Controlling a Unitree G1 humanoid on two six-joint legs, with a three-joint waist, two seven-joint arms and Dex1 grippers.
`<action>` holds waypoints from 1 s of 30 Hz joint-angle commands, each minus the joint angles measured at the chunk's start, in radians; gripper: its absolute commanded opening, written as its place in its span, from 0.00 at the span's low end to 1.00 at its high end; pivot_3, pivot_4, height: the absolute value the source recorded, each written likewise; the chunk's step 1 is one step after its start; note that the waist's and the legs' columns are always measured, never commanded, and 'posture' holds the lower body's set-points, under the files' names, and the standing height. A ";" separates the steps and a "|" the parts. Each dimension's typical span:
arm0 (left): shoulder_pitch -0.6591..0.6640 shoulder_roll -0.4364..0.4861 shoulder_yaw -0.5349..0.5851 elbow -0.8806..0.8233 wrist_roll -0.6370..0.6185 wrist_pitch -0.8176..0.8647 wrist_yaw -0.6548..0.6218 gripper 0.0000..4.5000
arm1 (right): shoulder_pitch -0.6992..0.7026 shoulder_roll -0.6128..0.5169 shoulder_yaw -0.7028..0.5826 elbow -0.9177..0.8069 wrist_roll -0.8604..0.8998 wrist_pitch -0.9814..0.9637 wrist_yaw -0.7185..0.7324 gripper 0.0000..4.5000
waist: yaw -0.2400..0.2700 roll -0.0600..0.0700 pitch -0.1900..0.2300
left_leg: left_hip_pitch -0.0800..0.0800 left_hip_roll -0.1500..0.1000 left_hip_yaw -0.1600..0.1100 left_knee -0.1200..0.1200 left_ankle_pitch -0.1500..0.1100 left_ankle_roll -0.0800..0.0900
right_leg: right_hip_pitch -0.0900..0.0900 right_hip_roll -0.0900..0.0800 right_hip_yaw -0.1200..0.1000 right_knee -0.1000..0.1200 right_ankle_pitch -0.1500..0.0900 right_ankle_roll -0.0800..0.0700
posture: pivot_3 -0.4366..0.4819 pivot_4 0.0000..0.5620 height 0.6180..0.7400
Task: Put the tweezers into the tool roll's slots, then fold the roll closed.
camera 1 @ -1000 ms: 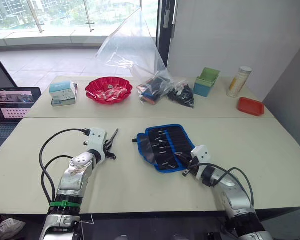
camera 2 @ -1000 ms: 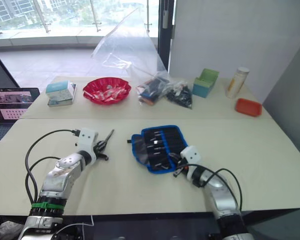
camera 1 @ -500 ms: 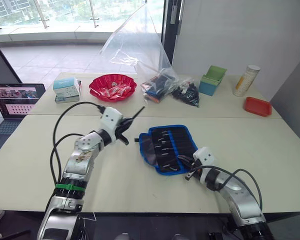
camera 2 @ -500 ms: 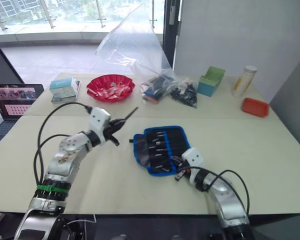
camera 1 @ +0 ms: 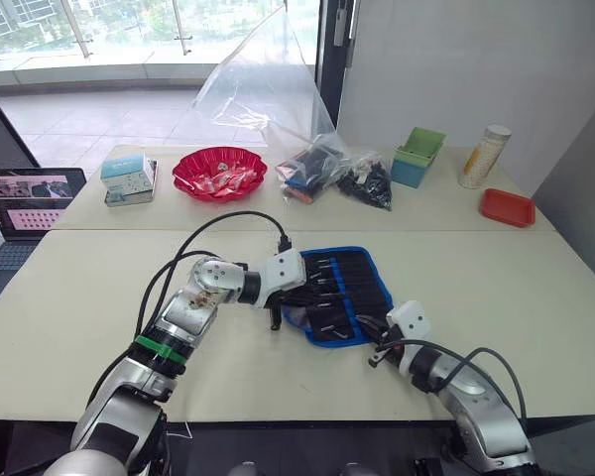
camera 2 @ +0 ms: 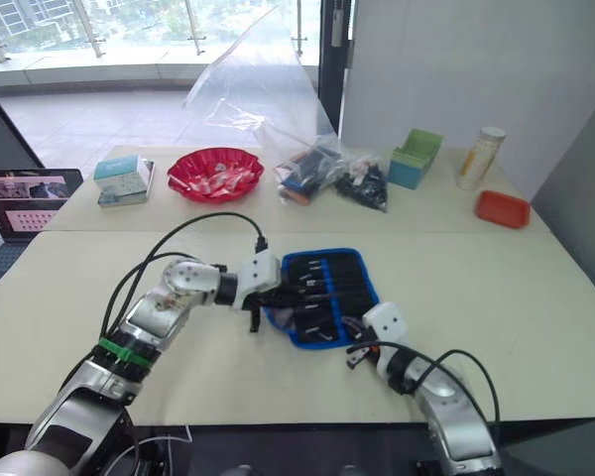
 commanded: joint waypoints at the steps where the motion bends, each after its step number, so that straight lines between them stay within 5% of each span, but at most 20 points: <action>1: -0.030 0.030 -0.007 -0.007 0.017 0.024 -0.055 0.00 | 0.014 0.000 0.010 -0.018 0.001 0.017 -0.005 0.00 | -0.001 0.000 0.000 | 0.000 0.000 0.000 0.000 0.000 0.000 | 0.000 0.000 0.000 0.000 0.000 0.000 | 0.48 0.27 1.00; 15: -0.067 -0.008 -0.046 0.094 0.130 0.016 -0.031 0.00 | -0.001 -0.001 0.011 0.007 -0.001 0.014 -0.008 0.00 | 0.000 0.000 0.000 | 0.000 0.000 -0.001 0.004 0.000 0.001 | 0.000 0.000 0.000 0.006 0.000 0.000 | 0.48 0.27 1.00; 30: -0.111 -0.179 -0.047 0.185 0.175 -0.016 0.066 0.00 | 0.020 -0.009 0.017 0.008 -0.013 0.015 -0.012 0.00 | 0.004 0.000 0.000 | -0.001 0.000 -0.001 0.012 -0.003 0.005 | 0.000 0.001 0.000 0.007 0.000 0.000 | 0.48 0.27 1.00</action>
